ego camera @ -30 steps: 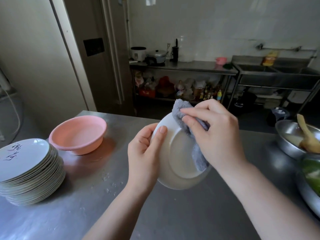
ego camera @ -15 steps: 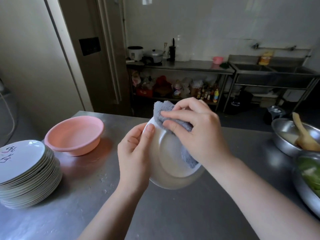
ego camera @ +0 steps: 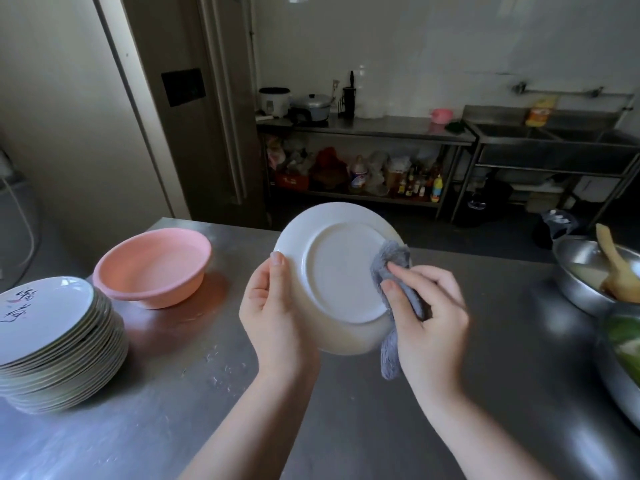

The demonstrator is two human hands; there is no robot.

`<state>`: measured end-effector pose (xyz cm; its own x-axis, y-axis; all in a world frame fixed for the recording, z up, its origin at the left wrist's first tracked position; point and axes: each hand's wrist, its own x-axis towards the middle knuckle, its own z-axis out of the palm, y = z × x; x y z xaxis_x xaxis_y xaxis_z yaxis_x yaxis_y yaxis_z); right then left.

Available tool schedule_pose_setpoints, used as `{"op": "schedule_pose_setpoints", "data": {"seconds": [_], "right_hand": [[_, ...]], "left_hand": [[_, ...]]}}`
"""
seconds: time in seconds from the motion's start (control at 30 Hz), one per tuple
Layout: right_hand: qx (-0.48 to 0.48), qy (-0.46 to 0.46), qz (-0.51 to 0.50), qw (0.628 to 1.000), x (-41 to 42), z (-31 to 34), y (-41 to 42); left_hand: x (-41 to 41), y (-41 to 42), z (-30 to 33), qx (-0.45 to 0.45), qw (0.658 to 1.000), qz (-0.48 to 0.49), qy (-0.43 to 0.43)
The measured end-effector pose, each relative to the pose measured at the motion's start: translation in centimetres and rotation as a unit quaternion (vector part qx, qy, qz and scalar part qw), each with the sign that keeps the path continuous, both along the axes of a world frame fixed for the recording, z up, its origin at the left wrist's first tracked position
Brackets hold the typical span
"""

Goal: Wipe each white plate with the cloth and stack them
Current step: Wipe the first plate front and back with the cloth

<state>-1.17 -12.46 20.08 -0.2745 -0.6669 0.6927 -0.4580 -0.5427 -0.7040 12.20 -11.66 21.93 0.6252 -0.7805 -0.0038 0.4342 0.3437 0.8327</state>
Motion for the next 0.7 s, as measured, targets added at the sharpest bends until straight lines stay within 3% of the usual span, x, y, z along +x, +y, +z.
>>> {"op": "schedule_pose_setpoints", "data": {"seconds": [0.17, 0.47, 0.53, 0.63, 0.7], "right_hand": [[-0.039, 0.025, -0.013, 0.999, 0.1, 0.2, -0.4], [-0.211, 0.247, 0.067, 0.943, 1.0, 1.0, -0.9], [-0.207, 0.225, 0.048, 0.951, -0.7, 0.7, -1.3], [-0.158, 0.118, 0.010, 0.980, -1.3, 0.6, -1.6], [-0.169, 0.136, 0.019, 0.976, -0.2, 0.3, -1.5]], "left_hand": [[-1.3, -0.4, 0.6, 0.017, 1.000, -0.010, 0.002], [-1.4, -1.4, 2.8, 0.020, 0.994, -0.092, 0.058], [-0.7, -1.6, 3.0, 0.015, 0.995, -0.078, 0.057], [-0.4, -1.8, 3.1, 0.017, 0.995, -0.068, 0.066], [-0.6, -1.7, 2.9, 0.026, 0.994, -0.069, 0.079]]}}
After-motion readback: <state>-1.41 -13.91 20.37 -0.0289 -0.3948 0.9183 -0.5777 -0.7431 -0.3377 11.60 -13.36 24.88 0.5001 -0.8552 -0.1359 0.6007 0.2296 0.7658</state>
